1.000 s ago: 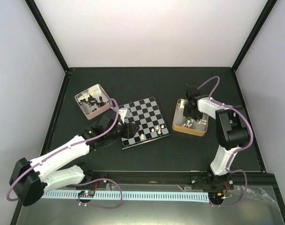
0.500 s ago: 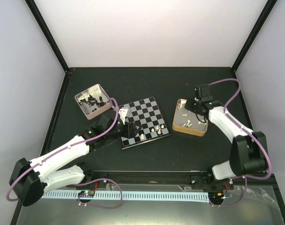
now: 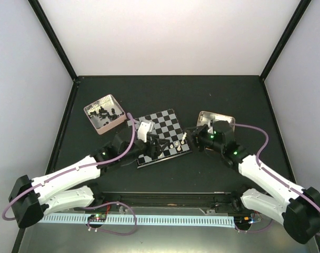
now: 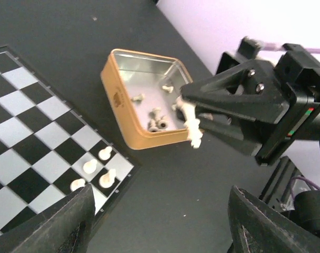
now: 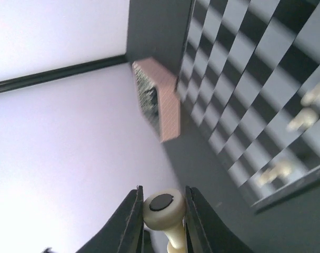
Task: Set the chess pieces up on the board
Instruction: Place the chess piece on the chessboard.
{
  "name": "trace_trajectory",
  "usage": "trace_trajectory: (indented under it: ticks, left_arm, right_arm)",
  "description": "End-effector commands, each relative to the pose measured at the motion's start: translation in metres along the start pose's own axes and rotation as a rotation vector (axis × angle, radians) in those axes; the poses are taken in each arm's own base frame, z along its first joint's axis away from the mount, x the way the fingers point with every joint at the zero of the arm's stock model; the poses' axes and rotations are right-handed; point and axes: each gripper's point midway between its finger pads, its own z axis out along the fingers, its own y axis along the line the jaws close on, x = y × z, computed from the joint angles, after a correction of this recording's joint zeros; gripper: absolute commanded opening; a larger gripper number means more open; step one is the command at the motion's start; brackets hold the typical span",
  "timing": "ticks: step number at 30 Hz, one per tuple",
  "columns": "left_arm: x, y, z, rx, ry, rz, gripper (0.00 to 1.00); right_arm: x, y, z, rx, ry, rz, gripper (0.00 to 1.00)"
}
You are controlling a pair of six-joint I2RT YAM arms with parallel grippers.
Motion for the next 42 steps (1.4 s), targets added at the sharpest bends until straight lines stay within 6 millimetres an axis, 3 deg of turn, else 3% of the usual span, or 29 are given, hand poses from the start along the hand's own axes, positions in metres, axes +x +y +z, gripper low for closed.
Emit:
trace_trajectory:
  ticks: [1,6,11,18,28,30,34,36,42]
  left_arm:
    - [-0.015,-0.028,-0.006,0.086,-0.113,0.066,0.71]
    - [-0.013,-0.053,-0.003,0.149,-0.136,0.147,0.67]
    - [-0.015,-0.056,0.008,0.119,-0.118,0.169,0.51]
    - [-0.019,-0.05,0.016,0.067,-0.128,0.168,0.38]
    - [-0.031,-0.049,0.012,0.038,-0.179,0.219,0.04]
    - [-0.03,-0.047,0.011,0.024,-0.168,0.226,0.02]
    - [-0.021,-0.039,0.005,-0.029,-0.086,0.244,0.02]
    - [-0.005,-0.026,0.001,-0.083,0.007,0.252,0.02]
    - [0.039,-0.005,-0.016,-0.18,0.315,0.247,0.02]
  right_arm:
    - [0.034,0.027,-0.004,-0.128,0.094,0.267,0.18]
    - [0.061,0.035,-0.003,-0.148,0.182,0.325,0.17]
    - [0.075,0.043,-0.002,-0.161,0.227,0.328,0.18]
    - [0.081,0.046,-0.001,-0.169,0.256,0.344,0.18]
    - [0.083,0.038,0.0,-0.147,0.263,0.328,0.2]
    - [0.081,0.035,0.001,-0.136,0.247,0.299,0.27]
    - [0.07,0.026,0.002,-0.111,0.169,0.159,0.53]
    - [0.061,0.024,0.0,-0.098,0.125,0.053,0.6]
    - [0.031,0.015,-0.009,0.023,0.008,-0.311,0.65]
